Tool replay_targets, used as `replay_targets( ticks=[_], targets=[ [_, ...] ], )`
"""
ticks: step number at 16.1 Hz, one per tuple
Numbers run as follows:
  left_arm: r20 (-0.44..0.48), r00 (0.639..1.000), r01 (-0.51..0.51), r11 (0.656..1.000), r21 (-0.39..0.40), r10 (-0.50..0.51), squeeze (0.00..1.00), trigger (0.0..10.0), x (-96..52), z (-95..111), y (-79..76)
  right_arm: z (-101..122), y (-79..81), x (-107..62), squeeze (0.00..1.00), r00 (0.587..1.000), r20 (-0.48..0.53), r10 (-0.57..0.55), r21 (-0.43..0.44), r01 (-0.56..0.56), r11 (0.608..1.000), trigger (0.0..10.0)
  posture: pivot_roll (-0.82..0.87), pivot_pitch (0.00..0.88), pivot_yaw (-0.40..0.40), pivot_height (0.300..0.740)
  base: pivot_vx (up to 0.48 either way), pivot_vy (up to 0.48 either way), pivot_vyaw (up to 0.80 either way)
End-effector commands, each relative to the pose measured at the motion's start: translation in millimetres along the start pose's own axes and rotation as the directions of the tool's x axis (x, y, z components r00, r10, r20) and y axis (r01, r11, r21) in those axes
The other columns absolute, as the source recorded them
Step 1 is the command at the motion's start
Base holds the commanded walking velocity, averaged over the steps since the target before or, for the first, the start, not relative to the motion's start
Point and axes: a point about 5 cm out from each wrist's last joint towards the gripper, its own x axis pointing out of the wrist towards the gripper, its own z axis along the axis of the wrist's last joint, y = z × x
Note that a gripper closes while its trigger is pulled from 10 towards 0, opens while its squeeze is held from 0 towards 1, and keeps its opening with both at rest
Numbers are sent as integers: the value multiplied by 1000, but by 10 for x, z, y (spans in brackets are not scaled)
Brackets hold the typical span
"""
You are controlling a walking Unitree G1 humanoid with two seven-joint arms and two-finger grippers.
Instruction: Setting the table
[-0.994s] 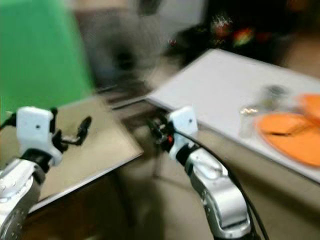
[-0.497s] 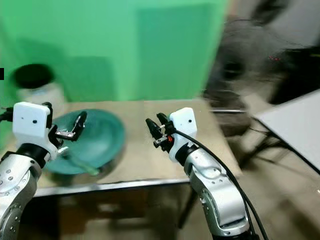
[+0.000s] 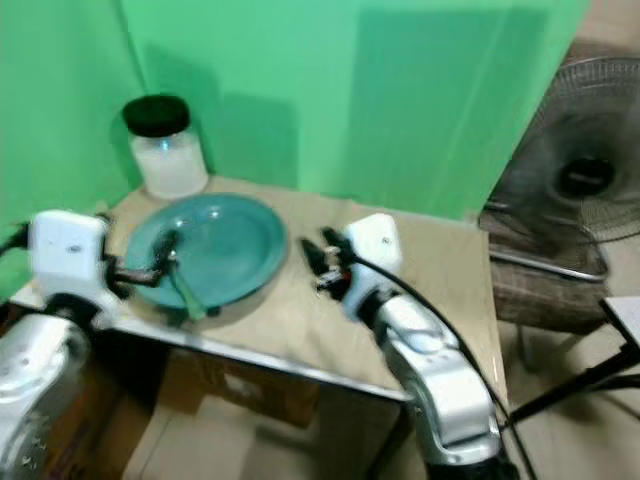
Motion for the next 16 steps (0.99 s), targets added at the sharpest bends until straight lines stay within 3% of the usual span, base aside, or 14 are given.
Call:
replay_targets(
  ticks=[1, 7, 14, 16],
  targets=[
    [16, 1000, 27, 1000, -2, -27, 0, 10000, 12, 33, -48, -29, -68, -51, 0, 1000, -7, -24, 24, 24, 999, 10000, -12, 0, 8, 740, 0, 480, 0],
    [21, 999, 36, 999, 12, -36, 0, 10000, 17, 45, -32, -65, -87, -47, 0, 998, -26, -54, 53, 55, 997, 10000, -9, 0, 13, 740, 0, 480, 0],
    [24, 999, 24, 1000, 19, -24, 0, 10000, 33, 52, -12, -73, -93, -38, 0, 998, -34, -62, 91, 64, 994, 10000, -9, 0, 19, 740, 0, 0, 0],
    [22, 999, 25, 999, 23, -25, 0, 10000, 33, 52, -9, -77, -66, -33, 0, 998, -46, -36, 46, 38, 998, 10000, -6, 0, 15, 740, 0, 0, 0]
  ],
)
